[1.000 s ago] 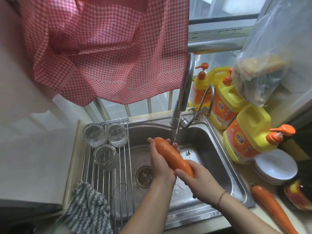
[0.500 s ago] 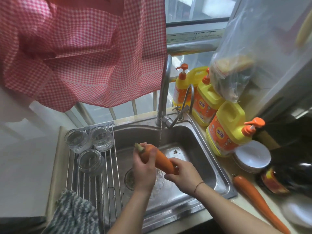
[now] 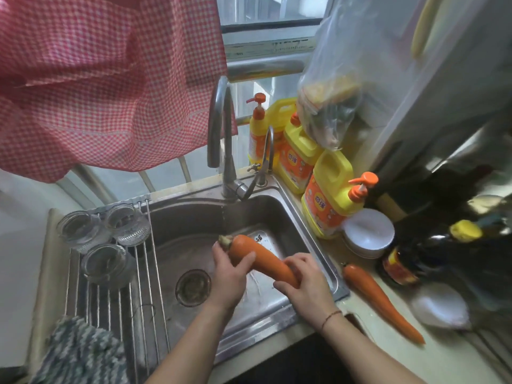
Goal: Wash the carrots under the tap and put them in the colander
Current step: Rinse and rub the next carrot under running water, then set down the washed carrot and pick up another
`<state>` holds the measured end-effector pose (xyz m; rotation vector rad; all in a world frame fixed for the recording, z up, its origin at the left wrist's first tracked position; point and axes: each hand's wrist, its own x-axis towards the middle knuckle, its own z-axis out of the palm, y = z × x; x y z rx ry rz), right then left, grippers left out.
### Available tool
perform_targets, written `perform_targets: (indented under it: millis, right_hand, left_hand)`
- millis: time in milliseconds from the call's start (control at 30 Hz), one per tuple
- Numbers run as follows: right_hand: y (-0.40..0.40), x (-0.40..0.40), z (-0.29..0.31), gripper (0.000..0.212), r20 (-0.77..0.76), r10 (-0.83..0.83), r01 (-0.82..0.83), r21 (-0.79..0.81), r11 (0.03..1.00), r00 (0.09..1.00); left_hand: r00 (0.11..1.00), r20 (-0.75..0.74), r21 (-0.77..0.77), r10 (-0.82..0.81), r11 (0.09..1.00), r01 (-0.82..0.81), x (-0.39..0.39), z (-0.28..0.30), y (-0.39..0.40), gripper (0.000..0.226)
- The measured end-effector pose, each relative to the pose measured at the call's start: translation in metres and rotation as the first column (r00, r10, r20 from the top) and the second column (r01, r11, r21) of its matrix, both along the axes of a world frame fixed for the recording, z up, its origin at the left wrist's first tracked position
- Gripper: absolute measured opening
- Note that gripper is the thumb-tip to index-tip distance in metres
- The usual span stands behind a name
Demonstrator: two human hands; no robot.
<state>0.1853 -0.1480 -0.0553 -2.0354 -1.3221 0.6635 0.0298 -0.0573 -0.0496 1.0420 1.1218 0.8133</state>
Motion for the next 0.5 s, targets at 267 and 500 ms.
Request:
perform_targets:
  millis: [267, 500]
  right_hand:
    - [-0.117, 0.094, -0.011, 0.043, 0.298, -0.199, 0.191, 0.055, 0.98, 0.934]
    - [-0.175, 0.139, -0.036, 0.054, 0.325, -0.327, 0.306, 0.117, 0.945, 0.887]
  left_hand:
    - [0.962, -0.12, -0.033, -0.245, 0.97, 0.242, 0.105, -0.013, -0.059, 0.056]
    - [0.909, -0.28, -0.006, -0.309, 0.947, 0.32, 0.166, -0.02, -0.094, 0.065]
